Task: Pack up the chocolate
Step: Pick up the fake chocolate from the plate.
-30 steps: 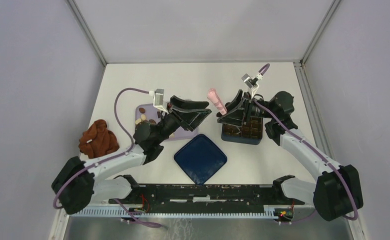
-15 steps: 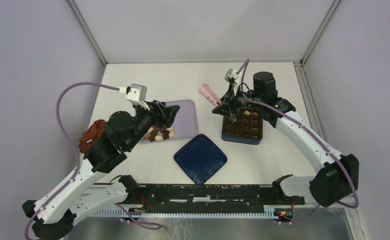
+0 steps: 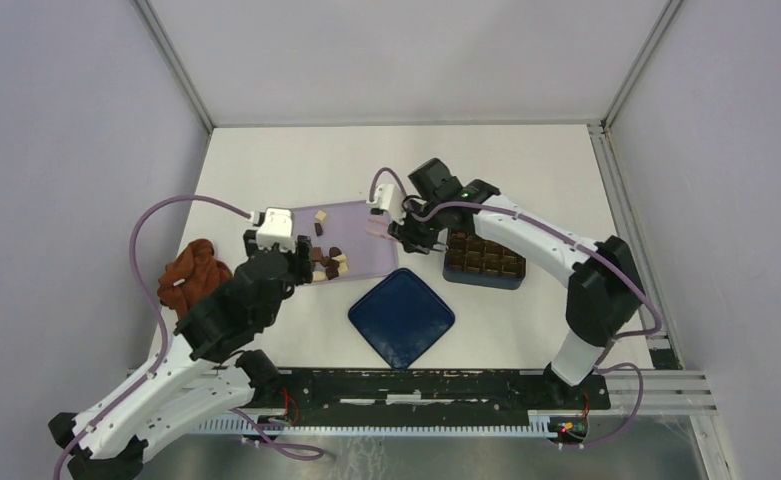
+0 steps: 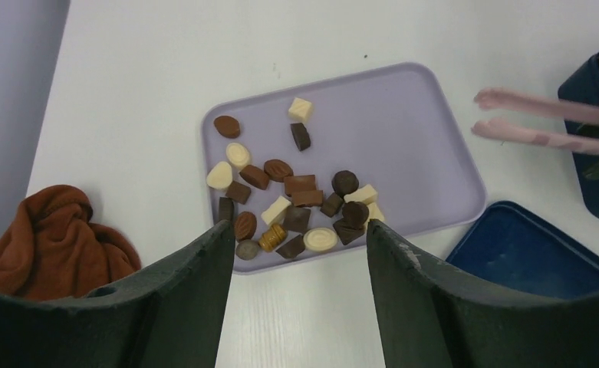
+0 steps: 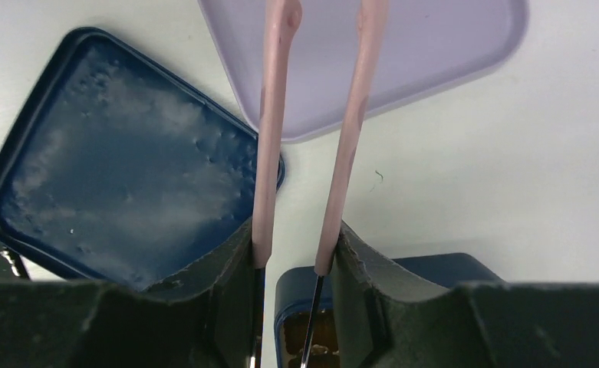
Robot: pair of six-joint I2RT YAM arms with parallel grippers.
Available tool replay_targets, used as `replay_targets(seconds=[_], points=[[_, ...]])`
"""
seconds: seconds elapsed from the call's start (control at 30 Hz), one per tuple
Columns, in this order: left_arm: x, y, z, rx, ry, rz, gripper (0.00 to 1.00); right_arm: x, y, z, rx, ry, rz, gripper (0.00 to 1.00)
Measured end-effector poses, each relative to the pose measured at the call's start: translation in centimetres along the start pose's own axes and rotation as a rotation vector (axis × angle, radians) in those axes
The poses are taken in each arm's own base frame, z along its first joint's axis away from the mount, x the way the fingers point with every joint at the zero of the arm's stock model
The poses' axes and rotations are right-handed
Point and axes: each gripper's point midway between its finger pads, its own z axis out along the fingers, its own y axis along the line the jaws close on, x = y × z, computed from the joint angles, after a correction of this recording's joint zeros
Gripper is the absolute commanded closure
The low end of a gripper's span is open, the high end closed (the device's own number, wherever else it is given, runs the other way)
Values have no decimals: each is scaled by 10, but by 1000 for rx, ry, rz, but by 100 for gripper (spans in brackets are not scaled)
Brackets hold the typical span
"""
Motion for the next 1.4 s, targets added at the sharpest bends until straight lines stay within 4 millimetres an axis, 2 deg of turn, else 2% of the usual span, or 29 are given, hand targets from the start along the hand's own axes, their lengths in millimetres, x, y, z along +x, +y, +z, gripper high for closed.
replay_targets(seconds=[0.3,0.63,0.93,1.4], points=[[-26,38,-30,-60,-168,-142,29,8,15,59,-77,201,-129,59],[-23,45,-28,-92,-166,-142,29,2,34,95,-105,288,-219,59],[-25,45,-27,-92,-170,-142,29,10,39,106,-102,339,-244,57],[-26,44,-26,-83,-175,-144,29,5,36,114,-96,349,-249,52]])
